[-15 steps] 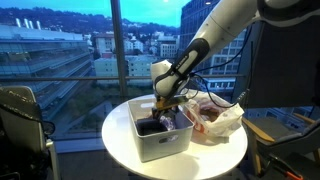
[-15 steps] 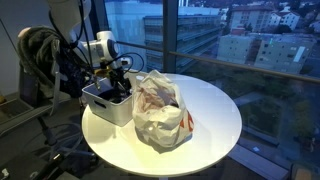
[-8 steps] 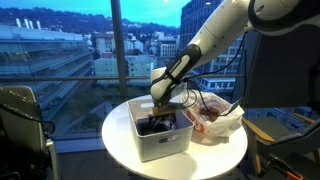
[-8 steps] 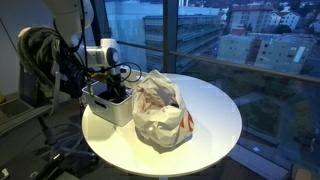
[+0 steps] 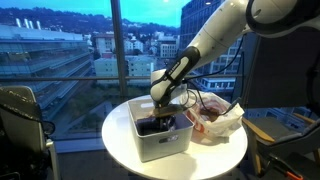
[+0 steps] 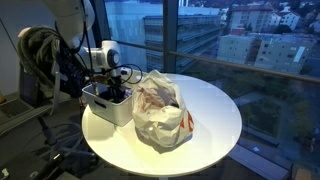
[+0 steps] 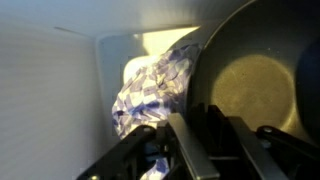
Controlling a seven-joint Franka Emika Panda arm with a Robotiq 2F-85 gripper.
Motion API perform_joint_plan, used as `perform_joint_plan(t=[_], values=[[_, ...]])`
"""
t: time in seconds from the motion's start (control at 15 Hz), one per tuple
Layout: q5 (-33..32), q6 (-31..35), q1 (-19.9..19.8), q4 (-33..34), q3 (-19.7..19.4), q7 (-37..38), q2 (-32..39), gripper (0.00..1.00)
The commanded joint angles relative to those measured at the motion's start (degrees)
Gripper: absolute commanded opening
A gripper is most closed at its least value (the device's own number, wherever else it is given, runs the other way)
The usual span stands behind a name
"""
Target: Remove the objects from the storage container and put them in the plastic bag.
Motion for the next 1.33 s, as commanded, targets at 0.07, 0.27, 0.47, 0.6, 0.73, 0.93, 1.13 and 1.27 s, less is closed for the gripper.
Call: perform_joint_plan(t=[0.07,0.27,0.47,0.6,0.73,0.93,1.13,1.27], values=[[1.4,-7.2,1.4,1.9,-0.9,0.8,-1.5,0.05],[-1.9,-14.1,4.2,3.6,-3.0,4.8,-2.5,0.06],[-9.8,-17.8,8.2,5.5,-6.1,9.7,-3.4,0.06],[-14.2,-20.4,10.1,7.0,-7.2,14.1,-4.0,0.07],[-17.8,-23.1,11.4,8.6,-7.4,17.5,-5.0,0.07],[-23.4,-27.0,12.6,10.7,-7.3,21.4,-7.8,0.06],[-30.2,-32.9,13.0,11.2,-7.9,25.0,-11.9,0.07],[-34.3,-39.6,12.0,10.5,-7.5,26.7,-15.1,0.07]])
